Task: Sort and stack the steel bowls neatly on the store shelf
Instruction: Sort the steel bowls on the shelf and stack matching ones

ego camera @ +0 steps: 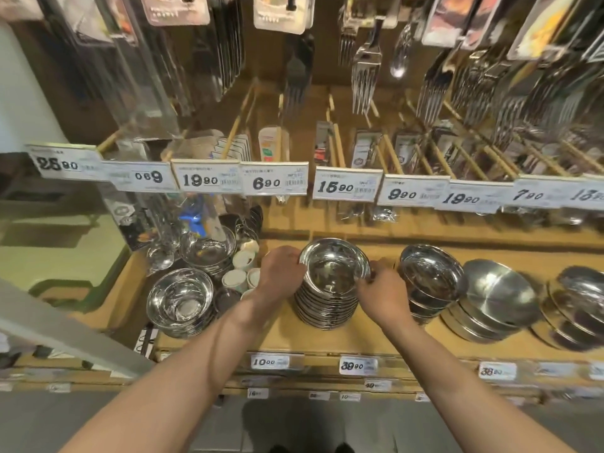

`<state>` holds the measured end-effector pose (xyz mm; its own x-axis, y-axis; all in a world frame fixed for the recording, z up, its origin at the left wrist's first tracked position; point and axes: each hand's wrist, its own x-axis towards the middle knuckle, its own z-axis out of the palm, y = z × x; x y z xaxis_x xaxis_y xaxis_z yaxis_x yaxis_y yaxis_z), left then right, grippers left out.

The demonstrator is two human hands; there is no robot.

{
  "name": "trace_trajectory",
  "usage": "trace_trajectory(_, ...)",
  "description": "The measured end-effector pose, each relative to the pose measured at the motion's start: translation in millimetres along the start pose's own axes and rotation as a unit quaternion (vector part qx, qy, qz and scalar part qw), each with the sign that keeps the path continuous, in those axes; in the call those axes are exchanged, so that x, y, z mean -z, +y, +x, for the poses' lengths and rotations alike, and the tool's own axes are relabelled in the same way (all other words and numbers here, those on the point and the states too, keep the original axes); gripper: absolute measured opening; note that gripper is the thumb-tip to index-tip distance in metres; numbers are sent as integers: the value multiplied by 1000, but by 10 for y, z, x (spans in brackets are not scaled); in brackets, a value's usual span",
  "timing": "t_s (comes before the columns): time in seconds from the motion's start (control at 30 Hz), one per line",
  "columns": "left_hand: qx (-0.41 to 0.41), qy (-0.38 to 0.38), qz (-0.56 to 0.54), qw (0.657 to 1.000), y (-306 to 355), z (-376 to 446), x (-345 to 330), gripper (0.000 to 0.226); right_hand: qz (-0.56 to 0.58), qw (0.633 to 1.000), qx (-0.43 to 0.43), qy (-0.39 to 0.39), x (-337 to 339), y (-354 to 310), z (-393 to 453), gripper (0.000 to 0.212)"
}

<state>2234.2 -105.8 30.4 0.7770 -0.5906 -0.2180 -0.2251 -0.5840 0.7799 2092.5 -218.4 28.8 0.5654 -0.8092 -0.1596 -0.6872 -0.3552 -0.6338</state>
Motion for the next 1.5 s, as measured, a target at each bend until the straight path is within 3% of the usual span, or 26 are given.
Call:
trace_trajectory(0.27, 20, 32, 22, 999, -8, 23, -52, 24, 9, 1000, 12, 11, -31, 41, 42, 28)
trace_trajectory(0.8, 48, 22, -94, 994, -96, -13, -7, 18, 30, 999, 27, 17, -16, 57, 5, 37)
trace_trajectory(0.97, 15, 50, -105, 993, -78, -119, 79, 25, 55, 995, 63, 46, 109, 74, -180, 31)
trace_trajectory(1.3, -21, 51, -152, 987, 77, -449, -40, 21, 72, 996, 38, 43, 426, 250, -384, 36)
trace_trajectory(1.5, -48, 58, -105, 992, 473, -732, -313, 19, 135, 988, 49, 53, 860, 598, -484, 33)
